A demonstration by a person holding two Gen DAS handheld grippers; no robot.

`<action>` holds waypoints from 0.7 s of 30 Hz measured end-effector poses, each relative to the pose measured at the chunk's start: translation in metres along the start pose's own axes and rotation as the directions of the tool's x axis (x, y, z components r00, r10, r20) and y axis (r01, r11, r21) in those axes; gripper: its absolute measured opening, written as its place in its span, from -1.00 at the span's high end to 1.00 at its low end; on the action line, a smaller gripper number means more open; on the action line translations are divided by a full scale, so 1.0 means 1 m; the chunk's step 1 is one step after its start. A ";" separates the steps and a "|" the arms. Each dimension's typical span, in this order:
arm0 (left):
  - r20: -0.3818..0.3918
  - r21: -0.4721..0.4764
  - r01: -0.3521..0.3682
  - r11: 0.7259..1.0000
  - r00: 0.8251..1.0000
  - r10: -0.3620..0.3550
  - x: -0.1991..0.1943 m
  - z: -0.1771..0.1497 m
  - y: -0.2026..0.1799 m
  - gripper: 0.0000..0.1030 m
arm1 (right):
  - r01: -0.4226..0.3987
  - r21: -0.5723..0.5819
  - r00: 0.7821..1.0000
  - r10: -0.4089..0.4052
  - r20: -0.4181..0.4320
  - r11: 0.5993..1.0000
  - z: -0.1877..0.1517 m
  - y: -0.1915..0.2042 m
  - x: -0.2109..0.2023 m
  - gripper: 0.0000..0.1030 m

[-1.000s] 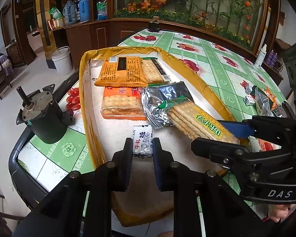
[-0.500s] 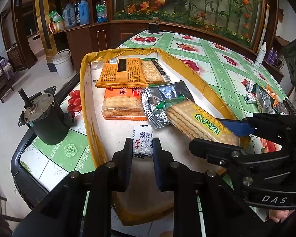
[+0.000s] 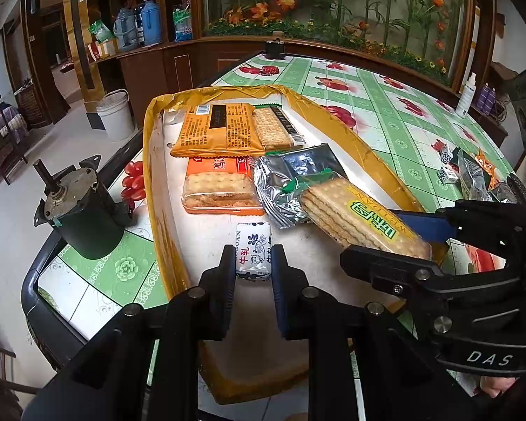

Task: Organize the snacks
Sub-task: 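Carry the candy box and WEIDAN pack over the tray with both tools, then open both tools to drop the candy box and WEIDAN pack into the tray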

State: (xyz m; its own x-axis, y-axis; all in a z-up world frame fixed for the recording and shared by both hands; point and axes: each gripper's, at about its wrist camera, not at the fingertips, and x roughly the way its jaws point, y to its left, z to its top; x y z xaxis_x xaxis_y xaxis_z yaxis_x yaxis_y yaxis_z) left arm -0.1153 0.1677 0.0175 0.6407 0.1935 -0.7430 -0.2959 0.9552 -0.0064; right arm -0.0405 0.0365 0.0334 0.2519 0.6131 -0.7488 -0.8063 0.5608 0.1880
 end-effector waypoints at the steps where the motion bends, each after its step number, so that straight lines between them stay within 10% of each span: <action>1: 0.000 0.001 -0.001 1.000 1.000 0.001 0.000 0.000 0.000 0.67 | 0.000 0.000 1.000 0.000 0.000 1.000 0.000 0.000 0.000 0.09; 16: 0.007 -0.002 -0.006 1.000 1.000 0.006 -0.002 0.001 0.000 0.64 | 0.010 -0.008 1.000 -0.010 0.014 1.000 0.001 0.000 -0.005 0.04; 21: 0.020 -0.009 -0.021 1.000 1.000 0.021 -0.007 0.003 0.001 0.34 | 0.003 0.004 1.000 -0.003 0.024 1.000 0.002 -0.002 -0.008 0.04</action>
State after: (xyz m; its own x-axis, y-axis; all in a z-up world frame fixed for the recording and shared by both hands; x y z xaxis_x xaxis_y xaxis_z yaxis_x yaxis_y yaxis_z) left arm -0.1185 0.1676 0.0247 0.6486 0.2177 -0.7293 -0.3151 0.9490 0.0031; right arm -0.0402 0.0317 0.0405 0.2673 0.6246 -0.7338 -0.8034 0.5649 0.1883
